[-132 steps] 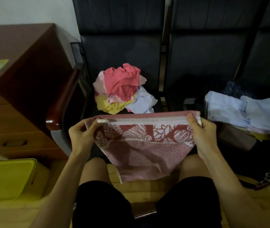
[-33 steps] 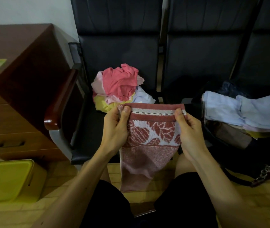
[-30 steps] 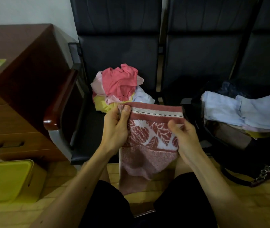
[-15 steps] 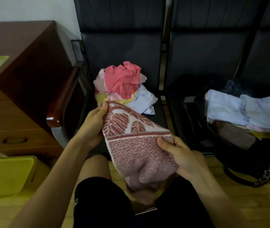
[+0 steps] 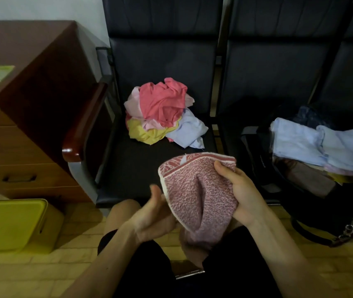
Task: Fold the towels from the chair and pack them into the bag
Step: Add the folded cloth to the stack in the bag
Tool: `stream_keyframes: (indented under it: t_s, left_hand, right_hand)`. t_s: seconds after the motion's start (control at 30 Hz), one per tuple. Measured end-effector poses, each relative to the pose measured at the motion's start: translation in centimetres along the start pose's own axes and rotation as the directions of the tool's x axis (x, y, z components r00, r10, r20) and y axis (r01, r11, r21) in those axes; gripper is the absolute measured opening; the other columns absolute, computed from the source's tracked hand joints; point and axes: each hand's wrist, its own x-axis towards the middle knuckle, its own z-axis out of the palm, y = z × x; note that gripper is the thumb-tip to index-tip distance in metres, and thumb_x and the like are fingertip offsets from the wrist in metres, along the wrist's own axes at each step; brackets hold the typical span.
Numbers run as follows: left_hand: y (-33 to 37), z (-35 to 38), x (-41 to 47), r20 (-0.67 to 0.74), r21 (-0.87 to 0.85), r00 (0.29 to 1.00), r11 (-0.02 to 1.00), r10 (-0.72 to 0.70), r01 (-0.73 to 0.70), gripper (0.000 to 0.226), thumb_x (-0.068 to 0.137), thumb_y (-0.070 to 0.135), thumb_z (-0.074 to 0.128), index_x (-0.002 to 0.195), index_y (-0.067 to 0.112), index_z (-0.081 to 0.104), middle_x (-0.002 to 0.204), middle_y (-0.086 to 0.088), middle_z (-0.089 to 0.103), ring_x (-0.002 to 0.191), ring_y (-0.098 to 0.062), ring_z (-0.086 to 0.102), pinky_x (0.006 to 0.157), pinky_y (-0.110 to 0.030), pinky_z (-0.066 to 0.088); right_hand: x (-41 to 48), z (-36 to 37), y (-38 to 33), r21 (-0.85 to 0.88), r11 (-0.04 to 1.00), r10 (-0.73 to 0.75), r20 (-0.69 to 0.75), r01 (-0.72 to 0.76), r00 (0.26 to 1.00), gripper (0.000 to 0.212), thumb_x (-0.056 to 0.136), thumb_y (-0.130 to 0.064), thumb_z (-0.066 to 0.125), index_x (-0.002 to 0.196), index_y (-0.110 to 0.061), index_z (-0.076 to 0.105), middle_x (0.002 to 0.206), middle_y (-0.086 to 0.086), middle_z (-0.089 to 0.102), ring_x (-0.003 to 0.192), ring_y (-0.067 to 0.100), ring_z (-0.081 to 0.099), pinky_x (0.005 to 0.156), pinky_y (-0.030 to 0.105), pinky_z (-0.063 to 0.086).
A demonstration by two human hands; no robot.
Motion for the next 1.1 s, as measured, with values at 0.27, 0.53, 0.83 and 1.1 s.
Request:
stream_keyframes:
  t_s: [0.27, 0.53, 0.83, 1.1]
  left_hand:
    - [-1.6, 1.6, 0.1, -0.258, 0.513, 0.964, 0.855, 0.069, 0.077, 0.023, 0.094, 0.008, 0.065, 0.116, 0.015, 0.063, 0.107, 0.002, 0.074, 0.099, -0.006, 0.070, 0.082, -0.025, 0.057]
    - [3.2, 3.9, -0.4, -0.382, 0.144, 0.907, 0.981, 0.175, -0.129, 0.035, 0.097, 0.029, 0.051, 0.111, 0.003, 0.070, 0.112, -0.017, 0.073, 0.104, -0.029, 0.070, 0.092, -0.042, 0.053]
    - [6.0, 2.6, -1.6, -0.278, 0.152, 0.943, 0.977, 0.185, -0.147, 0.033, 0.085, 0.019, 0.070, 0.115, 0.007, 0.067, 0.112, -0.018, 0.071, 0.098, -0.029, 0.071, 0.081, -0.039, 0.060]
    - [6.1, 2.9, -2.0, -0.194, 0.449, 0.977, 0.894, 0.092, 0.005, 0.077, 0.073, -0.007, 0.072, 0.136, 0.028, 0.047, 0.124, -0.002, 0.069, 0.114, -0.022, 0.067, 0.086, -0.035, 0.059]
  right_hand:
    - [0.6, -1.0, 0.2, 0.040, 0.998, 0.052, -0.061, -0.050, 0.997, 0.034, 0.077, -0.023, 0.068, 0.106, -0.005, 0.070, 0.103, 0.017, 0.073, 0.089, 0.029, 0.073, 0.074, 0.039, 0.056]
    - [-1.3, -2.1, 1.4, -0.136, 0.966, 0.219, -0.013, -0.219, 0.976, 0.074, 0.083, -0.038, 0.077, 0.139, 0.002, 0.049, 0.098, -0.010, 0.074, 0.080, -0.002, 0.069, 0.070, 0.011, 0.051]
    - [-1.0, -3.4, 2.6, -0.048, 0.999, 0.022, 0.184, -0.013, 0.983, 0.055, 0.052, -0.036, 0.092, 0.101, -0.018, 0.077, 0.107, 0.004, 0.075, 0.100, 0.017, 0.071, 0.074, 0.024, 0.057]
    - [-0.5, -1.9, 0.7, -0.238, 0.962, -0.132, 0.014, 0.131, 0.991, 0.046, 0.082, -0.008, 0.071, 0.123, -0.025, 0.060, 0.109, 0.000, 0.074, 0.100, 0.017, 0.071, 0.074, 0.026, 0.057]
